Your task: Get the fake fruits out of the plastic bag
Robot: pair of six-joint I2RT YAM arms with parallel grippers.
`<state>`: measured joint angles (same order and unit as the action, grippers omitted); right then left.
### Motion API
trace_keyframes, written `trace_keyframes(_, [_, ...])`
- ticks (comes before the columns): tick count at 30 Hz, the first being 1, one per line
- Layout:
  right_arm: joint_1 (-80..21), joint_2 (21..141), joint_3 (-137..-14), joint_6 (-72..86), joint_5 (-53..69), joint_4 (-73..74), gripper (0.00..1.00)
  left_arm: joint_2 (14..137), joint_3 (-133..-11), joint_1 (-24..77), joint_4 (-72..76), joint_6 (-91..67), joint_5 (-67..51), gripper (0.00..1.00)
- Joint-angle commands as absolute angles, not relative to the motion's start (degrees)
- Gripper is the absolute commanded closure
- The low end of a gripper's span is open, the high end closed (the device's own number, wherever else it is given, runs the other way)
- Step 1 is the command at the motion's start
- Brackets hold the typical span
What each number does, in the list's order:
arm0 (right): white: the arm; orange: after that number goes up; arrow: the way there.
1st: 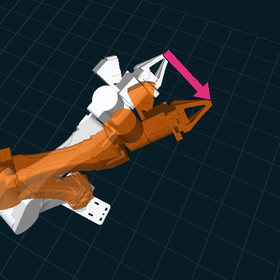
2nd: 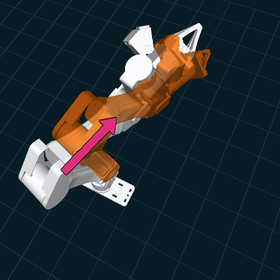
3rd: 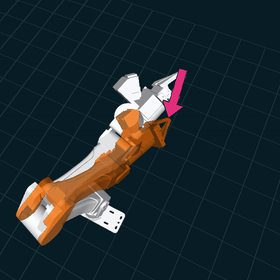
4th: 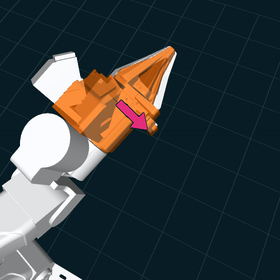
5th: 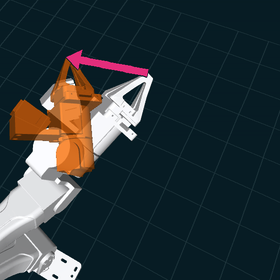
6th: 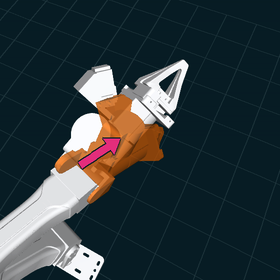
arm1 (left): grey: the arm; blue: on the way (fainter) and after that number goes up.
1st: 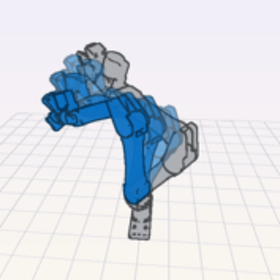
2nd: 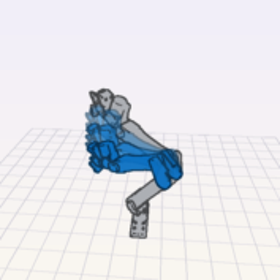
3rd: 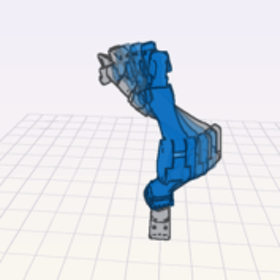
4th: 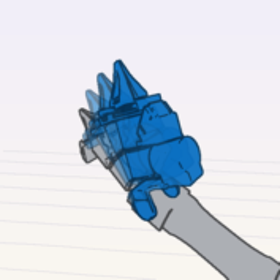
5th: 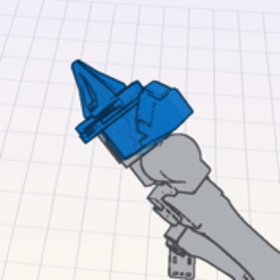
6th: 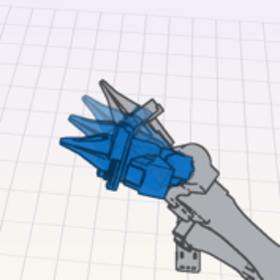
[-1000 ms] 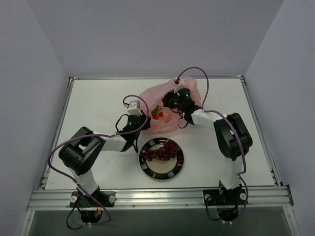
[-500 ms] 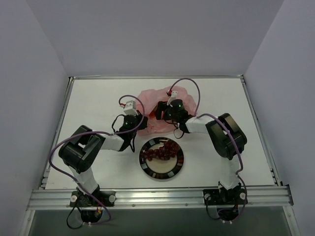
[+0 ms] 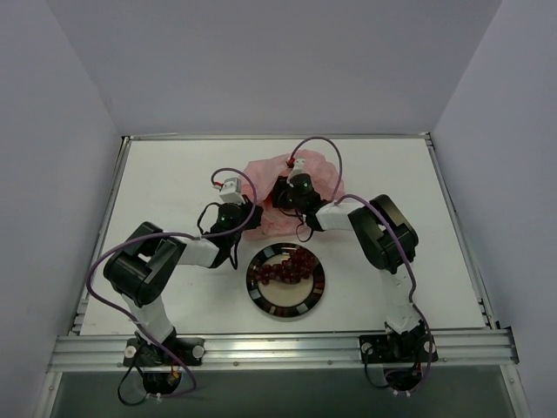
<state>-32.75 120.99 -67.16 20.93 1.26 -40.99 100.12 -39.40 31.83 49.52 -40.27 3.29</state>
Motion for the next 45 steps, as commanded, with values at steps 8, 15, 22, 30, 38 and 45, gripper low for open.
trace_keyframes(8, [-32.96,124.28,-72.25,20.04,-1.05,-42.54,0.77,98.35,-39.55,31.73,51.24,-38.67,2.81,0.98])
trace_keyframes(15, [-33.4,117.17,-67.77,20.13,-0.79,-45.53,0.97,98.88,-41.65,31.55,50.98,-40.42,3.08,0.98])
trace_keyframes(22, [-34.8,106.72,-60.92,21.0,1.32,-45.17,0.98,96.68,-44.47,31.38,46.32,-41.83,7.03,0.98])
trace_keyframes(30, [-37.44,100.39,-54.85,24.26,5.36,-46.24,1.0,98.26,-46.32,30.94,46.67,-45.26,9.49,0.98])
trace_keyframes(38, [-39.64,89.49,-48.26,21.71,2.29,-40.35,1.0,96.95,-48.08,30.24,44.56,-45.09,10.11,0.98])
trace_keyframes(45, [-43.24,75.7,-44.3,19.52,0.35,-32.0,1.0,96.24,-48.16,29.18,43.86,-44.04,9.06,0.98])
